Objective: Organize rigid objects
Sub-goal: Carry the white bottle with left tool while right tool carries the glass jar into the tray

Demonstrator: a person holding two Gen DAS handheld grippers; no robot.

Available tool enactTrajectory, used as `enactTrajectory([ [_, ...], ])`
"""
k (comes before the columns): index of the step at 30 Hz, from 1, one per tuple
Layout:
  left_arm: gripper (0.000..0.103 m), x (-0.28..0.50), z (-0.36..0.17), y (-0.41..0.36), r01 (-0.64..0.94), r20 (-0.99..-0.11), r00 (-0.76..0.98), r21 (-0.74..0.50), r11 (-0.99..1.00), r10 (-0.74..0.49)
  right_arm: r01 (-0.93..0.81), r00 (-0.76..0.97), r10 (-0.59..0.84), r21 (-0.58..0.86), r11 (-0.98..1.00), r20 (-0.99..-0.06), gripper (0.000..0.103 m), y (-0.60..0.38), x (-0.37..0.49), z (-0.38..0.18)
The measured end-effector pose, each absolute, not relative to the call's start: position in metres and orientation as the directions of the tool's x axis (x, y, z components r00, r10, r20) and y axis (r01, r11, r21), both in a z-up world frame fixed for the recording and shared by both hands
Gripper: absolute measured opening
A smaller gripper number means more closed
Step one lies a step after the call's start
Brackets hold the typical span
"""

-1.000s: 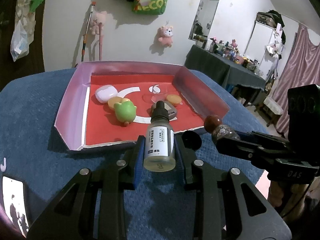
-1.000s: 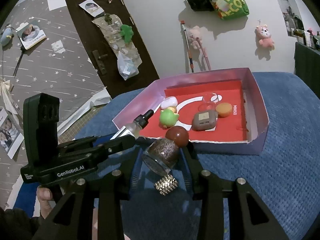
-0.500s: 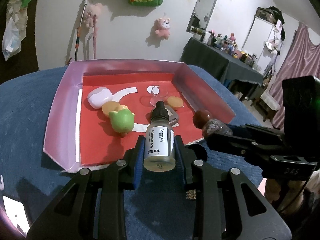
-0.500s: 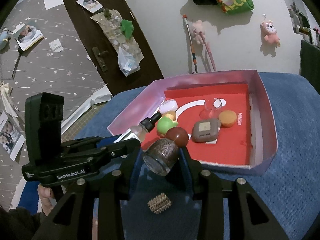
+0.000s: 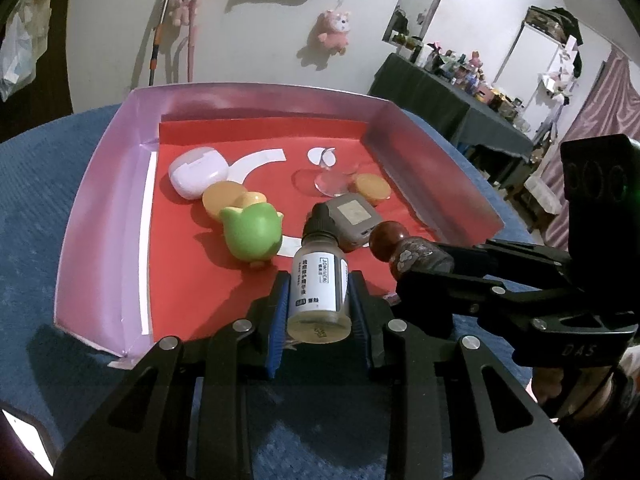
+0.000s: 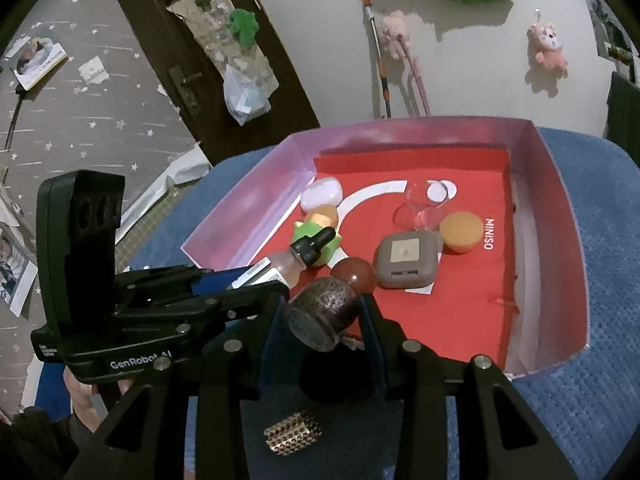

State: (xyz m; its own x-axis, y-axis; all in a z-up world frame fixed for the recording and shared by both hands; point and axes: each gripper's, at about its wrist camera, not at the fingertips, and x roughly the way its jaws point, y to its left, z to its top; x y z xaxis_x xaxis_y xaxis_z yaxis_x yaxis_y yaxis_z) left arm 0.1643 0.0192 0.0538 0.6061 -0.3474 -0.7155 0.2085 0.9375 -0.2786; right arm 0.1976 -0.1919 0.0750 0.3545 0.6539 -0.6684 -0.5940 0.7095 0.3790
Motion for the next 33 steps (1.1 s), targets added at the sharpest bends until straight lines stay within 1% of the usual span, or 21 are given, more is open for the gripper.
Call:
enactTrajectory([
  [8, 0.027, 0.18, 0.04, 0.026, 0.185, -0.745, 0.576, -0.283, 0.941, -0.337, -0.601, 0.296, 0.639, 0.381, 0.702, -0.71, 0.041, -0.181, 0.212, 0.064],
  [12, 0.027, 0.188, 0.034, 0.029, 0.191, -0.744, 0.553, -0.325, 0.926, -0.376, -0.596, 0.269, 0.633, 0.391, 0.702, -0.726, 0.04, -0.177, 0.22, 0.057],
  [20, 0.027, 0.193, 0.032, 0.023, 0.188, -0.749, 0.565, -0.291, 0.938, -0.346, -0.59, 0.267, 0.622, 0.385, 0.71, -0.736, 0.04, -0.172, 0.23, 0.049],
  [25, 0.027, 0.191, 0.032, 0.024, 0.175, -0.75, 0.579, -0.27, 0.947, -0.321, -0.605, 0.309, 0.581, 0.316, 0.731, -0.753, 0.04, -0.169, 0.226, 0.05],
  [30, 0.027, 0.195, 0.031, 0.028, 0.154, -0.75, 0.584, -0.274, 0.949, -0.311, -0.604, 0.386, 0.487, 0.184, 0.775, -0.783, 0.039, -0.169, 0.224, 0.047],
  [33, 0.027, 0.199, 0.032, 0.028, 0.139, -0.752, 0.595, -0.249, 0.959, -0.281, -0.578, 0.419, 0.461, 0.162, 0.8, -0.782, 0.039, -0.175, 0.23, 0.045],
])
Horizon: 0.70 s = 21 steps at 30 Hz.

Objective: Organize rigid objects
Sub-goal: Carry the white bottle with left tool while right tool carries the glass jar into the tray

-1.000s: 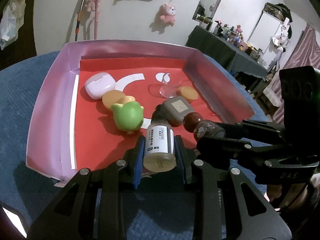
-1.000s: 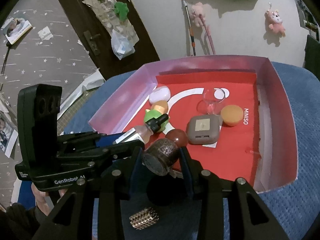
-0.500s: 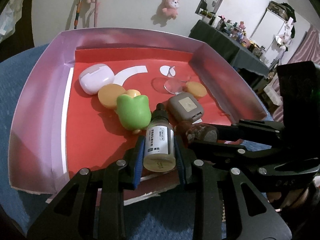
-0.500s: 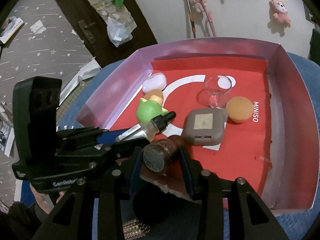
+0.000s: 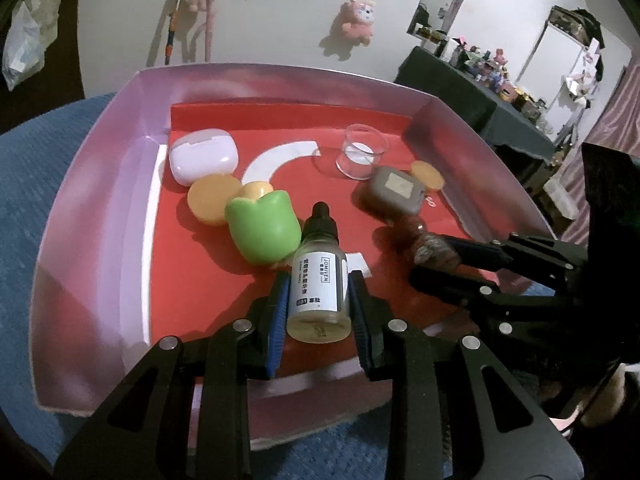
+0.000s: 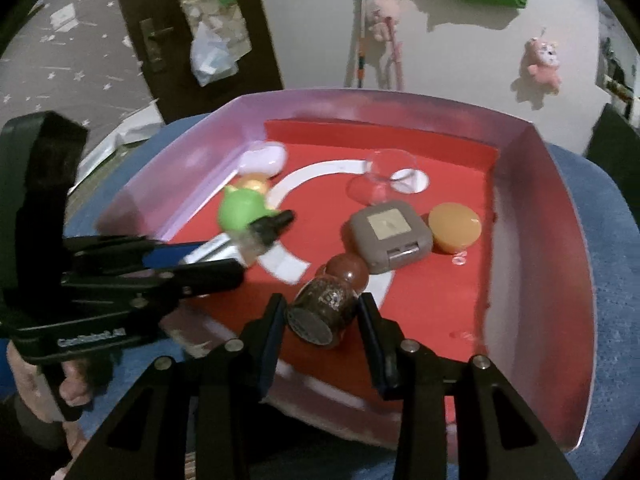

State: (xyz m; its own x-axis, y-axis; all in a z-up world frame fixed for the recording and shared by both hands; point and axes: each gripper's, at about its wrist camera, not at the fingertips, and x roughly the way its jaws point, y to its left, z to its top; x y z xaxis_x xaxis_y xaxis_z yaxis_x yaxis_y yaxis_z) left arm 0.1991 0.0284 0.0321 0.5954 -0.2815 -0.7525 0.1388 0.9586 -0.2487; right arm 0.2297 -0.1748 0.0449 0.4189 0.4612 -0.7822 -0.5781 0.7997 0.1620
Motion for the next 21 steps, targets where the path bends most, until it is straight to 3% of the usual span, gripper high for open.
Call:
enactTrajectory([
  [21, 0.027, 0.209, 0.023, 0.028, 0.125, -0.768, 0.575, -0.256, 0.959, -0.28, -0.535, 0.426, 0.442, 0.175, 0.827, -0.789, 0.038, -0.18, 0.244, 0.037],
])
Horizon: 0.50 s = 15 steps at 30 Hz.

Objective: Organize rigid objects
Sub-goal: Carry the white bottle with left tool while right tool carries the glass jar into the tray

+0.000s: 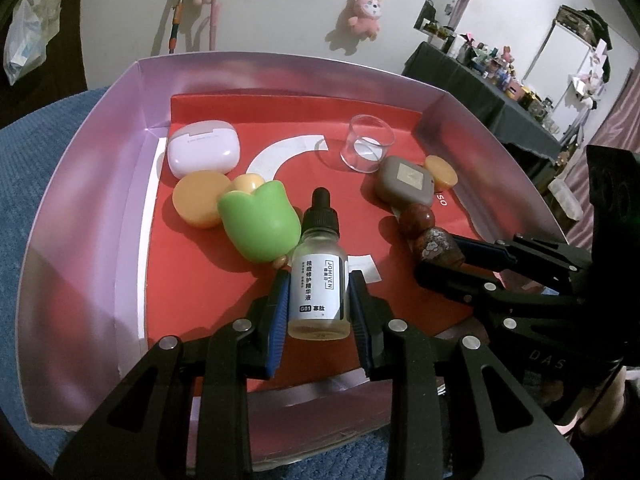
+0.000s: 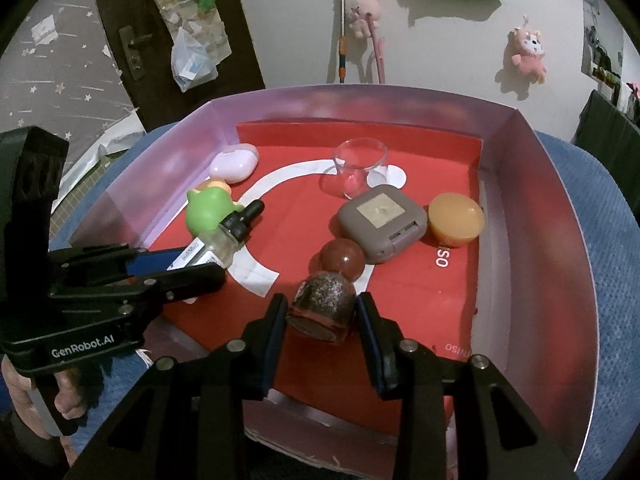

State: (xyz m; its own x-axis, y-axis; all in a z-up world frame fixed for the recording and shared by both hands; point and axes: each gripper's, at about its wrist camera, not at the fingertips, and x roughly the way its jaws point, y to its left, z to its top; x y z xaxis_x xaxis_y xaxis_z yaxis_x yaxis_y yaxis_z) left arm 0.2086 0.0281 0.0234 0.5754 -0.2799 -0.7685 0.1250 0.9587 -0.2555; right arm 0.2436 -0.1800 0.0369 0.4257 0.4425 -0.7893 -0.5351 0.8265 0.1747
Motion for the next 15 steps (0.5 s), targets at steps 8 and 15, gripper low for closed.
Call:
enactTrajectory([
  [8, 0.027, 0.2085, 0.0237, 0.0285, 0.125, -0.769, 0.575, -0.255, 0.959, -0.279, -0.53, 0.424, 0.446, 0.183, 0.828, -0.789, 0.038, -0.1799, 0.2444, 0.0369],
  [15, 0.027, 0.2093, 0.0233, 0.0281, 0.121, -0.772, 0.574, -0.249, 0.961, -0.273, -0.529, 0.425, 0.446, 0.183, 0.829, -0.788, 0.038, -0.1801, 0.2443, 0.037],
])
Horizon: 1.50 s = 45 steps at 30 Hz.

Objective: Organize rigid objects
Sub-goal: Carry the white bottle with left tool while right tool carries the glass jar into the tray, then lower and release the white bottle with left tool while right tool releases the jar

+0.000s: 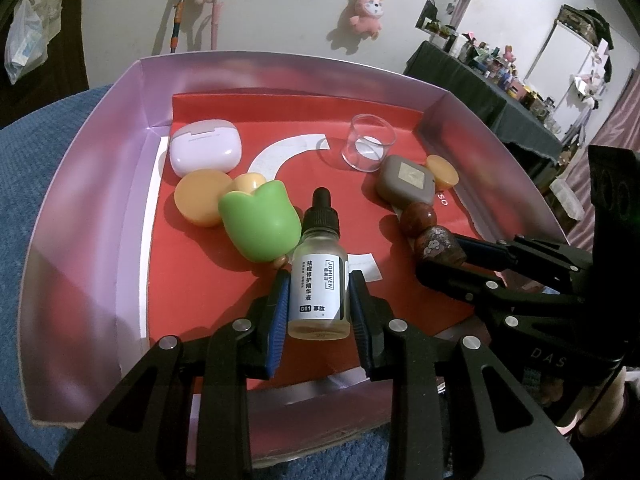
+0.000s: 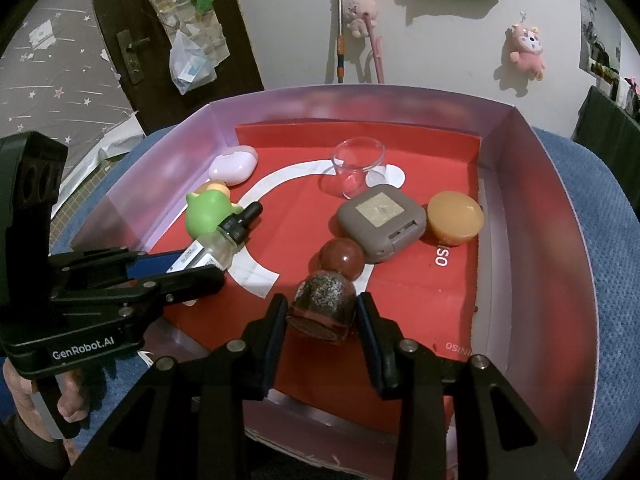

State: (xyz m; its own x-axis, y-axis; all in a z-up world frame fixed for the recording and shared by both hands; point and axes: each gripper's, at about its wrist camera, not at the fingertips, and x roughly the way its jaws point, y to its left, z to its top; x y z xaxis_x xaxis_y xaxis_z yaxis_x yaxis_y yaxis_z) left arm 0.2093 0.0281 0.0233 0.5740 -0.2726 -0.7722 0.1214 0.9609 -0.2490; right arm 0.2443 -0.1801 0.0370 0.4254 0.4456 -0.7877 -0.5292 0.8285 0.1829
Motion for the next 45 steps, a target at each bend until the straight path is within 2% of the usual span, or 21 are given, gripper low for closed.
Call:
enactTrajectory([
  [7, 0.028, 0.208, 0.024, 0.026, 0.115, -0.777, 0.58, -0.221, 0.968, -0.247, -0.528, 0.424, 0.453, 0.192, 0.827, -0.785, 0.039, -0.181, 0.244, 0.038],
  [14, 0.031, 0.206, 0.026, 0.03, 0.101, -0.776, 0.583, -0.224, 0.969, -0.24, -0.526, 0.43, 0.455, 0.193, 0.828, -0.78, 0.045, -0.183, 0.243, 0.04],
  [16, 0.041, 0.205, 0.027, 0.031, 0.093, -0.775, 0.591, -0.21, 0.973, -0.224, -0.526, 0.432, 0.456, 0.194, 0.828, -0.778, 0.048, -0.183, 0.242, 0.039],
  [17, 0.058, 0.203, 0.029, 0.031, 0.087, -0.771, 0.6, -0.201, 0.976, -0.213, -0.527, 0.432, 0.457, 0.194, 0.828, -0.778, 0.051, -0.183, 0.242, 0.039],
  [18, 0.068, 0.202, 0.031, 0.032, 0.084, -0.765, 0.61, -0.199, 0.976, -0.208, -0.528, 0.432, 0.458, 0.194, 0.827, -0.777, 0.052, -0.183, 0.242, 0.04],
  [24, 0.069, 0.198, 0.04, 0.036, 0.083, -0.748, 0.63, -0.203, 0.976, -0.209, -0.531, 0.436, 0.462, 0.193, 0.825, -0.772, 0.055, -0.184, 0.241, 0.041],
  [29, 0.069, 0.195, 0.04, 0.038, 0.076, -0.749, 0.63, -0.203, 0.976, -0.205, -0.532, 0.443, 0.467, 0.195, 0.824, -0.765, 0.063, -0.185, 0.238, 0.043],
  [33, 0.079, 0.192, 0.043, 0.038, 0.074, -0.741, 0.64, -0.204, 0.976, -0.204, -0.537, 0.45, 0.473, 0.193, 0.821, -0.757, 0.07, -0.185, 0.233, 0.046],
  [37, 0.079, 0.19, 0.047, 0.038, 0.075, -0.734, 0.649, -0.203, 0.976, -0.202, -0.543, 0.462, 0.479, 0.188, 0.818, -0.747, 0.073, -0.185, 0.227, 0.052],
  [41, 0.081, 0.186, 0.049, 0.037, 0.074, -0.731, 0.655, -0.194, 0.978, -0.194, -0.549, 0.47, 0.495, 0.198, 0.812, -0.731, 0.083, -0.187, 0.222, 0.058],
  [45, 0.084, 0.183, 0.052, 0.035, 0.078, -0.724, 0.66, -0.196, 0.977, -0.198, -0.555, 0.477, 0.507, 0.201, 0.807, -0.718, 0.085, -0.189, 0.217, 0.062],
])
